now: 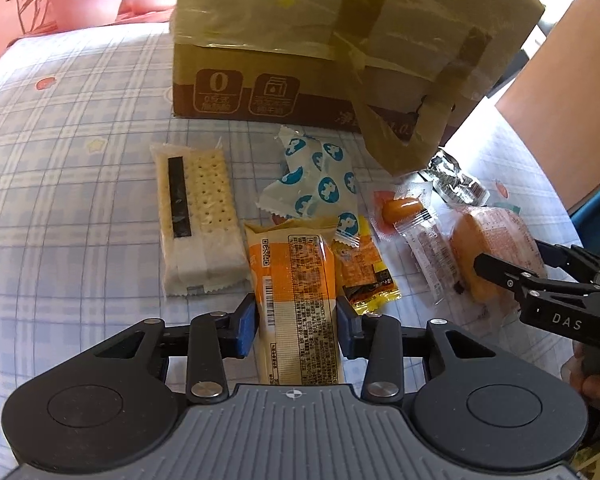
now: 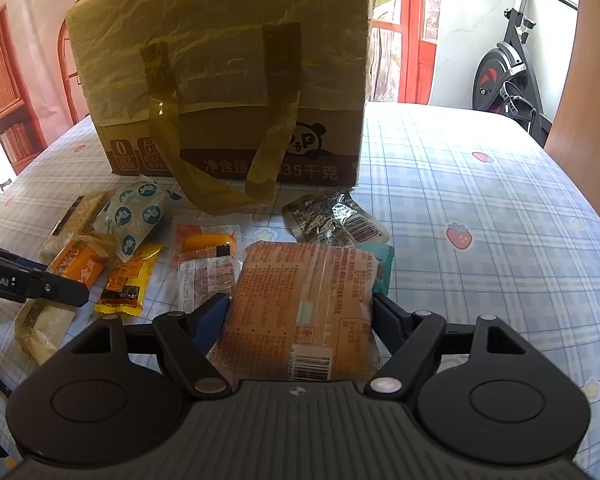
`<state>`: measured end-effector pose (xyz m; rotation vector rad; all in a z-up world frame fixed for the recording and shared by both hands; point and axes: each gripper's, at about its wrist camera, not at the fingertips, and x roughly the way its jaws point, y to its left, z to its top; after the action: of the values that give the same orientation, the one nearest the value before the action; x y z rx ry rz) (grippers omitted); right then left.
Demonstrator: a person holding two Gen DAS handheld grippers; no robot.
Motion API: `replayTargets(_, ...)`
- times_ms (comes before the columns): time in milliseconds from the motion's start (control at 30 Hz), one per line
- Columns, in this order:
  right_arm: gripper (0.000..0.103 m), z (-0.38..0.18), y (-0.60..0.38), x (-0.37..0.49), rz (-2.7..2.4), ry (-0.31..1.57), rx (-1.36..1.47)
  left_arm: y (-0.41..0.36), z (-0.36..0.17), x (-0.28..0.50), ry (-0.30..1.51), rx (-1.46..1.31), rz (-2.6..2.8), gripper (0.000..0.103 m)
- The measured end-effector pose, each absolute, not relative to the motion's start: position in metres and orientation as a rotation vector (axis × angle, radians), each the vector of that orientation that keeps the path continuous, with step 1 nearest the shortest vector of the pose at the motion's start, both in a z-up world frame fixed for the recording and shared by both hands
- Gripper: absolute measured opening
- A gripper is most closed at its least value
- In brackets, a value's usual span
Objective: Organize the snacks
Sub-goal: 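Lift both held breads and carry them over the cardboard box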
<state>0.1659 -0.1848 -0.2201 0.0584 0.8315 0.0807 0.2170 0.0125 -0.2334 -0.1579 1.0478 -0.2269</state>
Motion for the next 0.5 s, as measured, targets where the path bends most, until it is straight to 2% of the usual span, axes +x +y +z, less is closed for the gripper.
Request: replayTargets(500, 0.075, -0.190, -0.199, 0.159, 0.077, 0.744, 0.167, 0.009, -0.196, 0.201, 0.886, -0.126, -0.294, 0.042)
